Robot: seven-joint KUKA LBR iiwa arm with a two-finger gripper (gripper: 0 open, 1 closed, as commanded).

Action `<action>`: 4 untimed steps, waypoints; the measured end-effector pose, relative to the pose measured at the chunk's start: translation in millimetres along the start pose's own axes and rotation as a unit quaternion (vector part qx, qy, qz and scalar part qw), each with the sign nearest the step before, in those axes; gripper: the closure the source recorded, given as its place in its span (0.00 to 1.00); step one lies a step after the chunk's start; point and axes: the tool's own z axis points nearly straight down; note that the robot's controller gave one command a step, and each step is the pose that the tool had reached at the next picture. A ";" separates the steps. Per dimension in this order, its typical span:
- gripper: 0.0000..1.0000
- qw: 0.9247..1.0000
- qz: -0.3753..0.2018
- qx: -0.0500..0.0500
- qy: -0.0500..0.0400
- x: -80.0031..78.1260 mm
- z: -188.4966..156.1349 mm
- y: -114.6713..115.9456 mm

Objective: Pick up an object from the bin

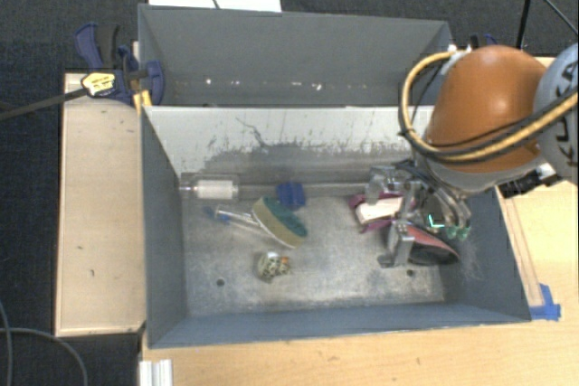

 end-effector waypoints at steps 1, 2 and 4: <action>0.00 1.000 -0.002 0.001 0.000 8.6 85.8 -64.6; 0.00 0.999 -0.048 0.000 -0.008 -12.4 134.0 -146.3; 1.00 0.996 -0.092 0.003 -0.008 8.3 -33.8 -158.9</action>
Offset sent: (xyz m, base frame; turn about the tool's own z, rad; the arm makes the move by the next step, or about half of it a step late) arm -0.0071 -0.0610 -0.0816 -0.0103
